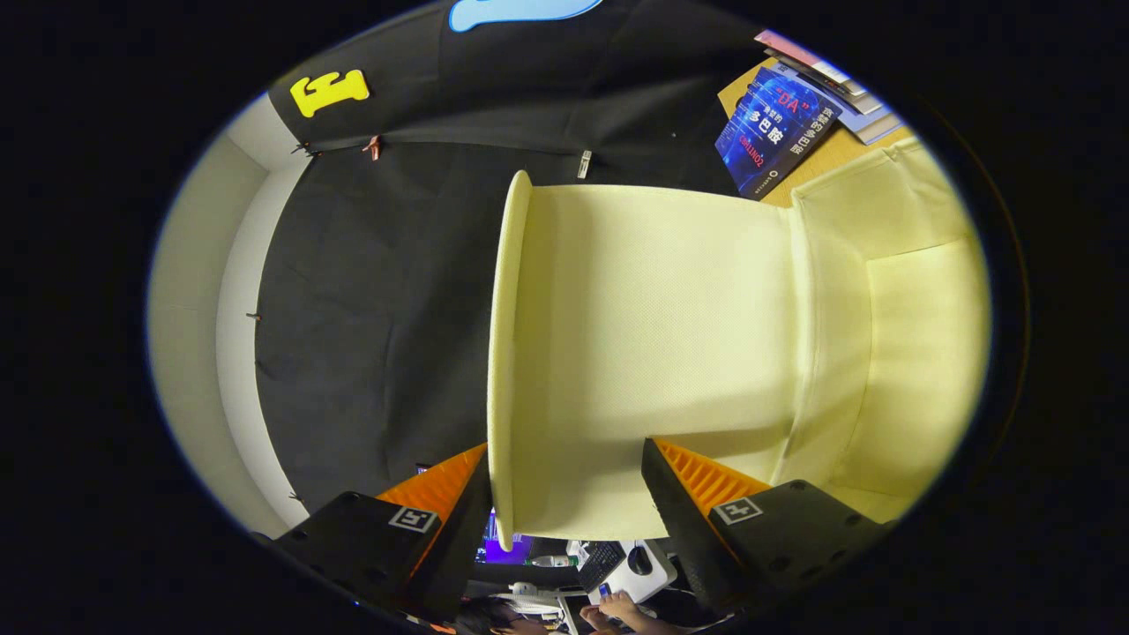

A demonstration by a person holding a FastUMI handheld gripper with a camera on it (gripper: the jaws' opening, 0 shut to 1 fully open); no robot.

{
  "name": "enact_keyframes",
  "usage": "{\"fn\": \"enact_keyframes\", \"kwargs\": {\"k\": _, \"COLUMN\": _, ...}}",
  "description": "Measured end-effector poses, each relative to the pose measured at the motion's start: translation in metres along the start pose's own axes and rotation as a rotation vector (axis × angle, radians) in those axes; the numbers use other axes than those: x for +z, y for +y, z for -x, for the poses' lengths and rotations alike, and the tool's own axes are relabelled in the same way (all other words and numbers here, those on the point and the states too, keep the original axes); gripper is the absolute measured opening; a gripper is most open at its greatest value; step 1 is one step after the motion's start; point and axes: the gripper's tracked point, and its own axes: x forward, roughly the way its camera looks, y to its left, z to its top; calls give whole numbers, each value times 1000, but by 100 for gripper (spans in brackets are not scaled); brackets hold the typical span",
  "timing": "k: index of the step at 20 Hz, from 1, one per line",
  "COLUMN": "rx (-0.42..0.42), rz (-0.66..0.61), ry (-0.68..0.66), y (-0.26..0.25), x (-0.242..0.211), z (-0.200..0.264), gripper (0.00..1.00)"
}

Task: Open the storage box then place both shoes into the box .Put the left shoe in first, then the right shoe, with the right side of both shoes facing outward in a uniform manner.

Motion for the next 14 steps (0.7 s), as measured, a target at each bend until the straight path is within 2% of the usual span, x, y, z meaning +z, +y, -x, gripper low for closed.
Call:
{"fn": "enact_keyframes", "kwargs": {"k": 8, "rx": -30, "rz": -1, "ry": 15, "y": -12, "x": -5, "z": 0, "gripper": 97}}
{"fn": "enact_keyframes", "kwargs": {"k": 14, "rx": -55, "rz": 46, "ry": -38, "y": -13, "x": 12, "z": 44, "gripper": 97}}
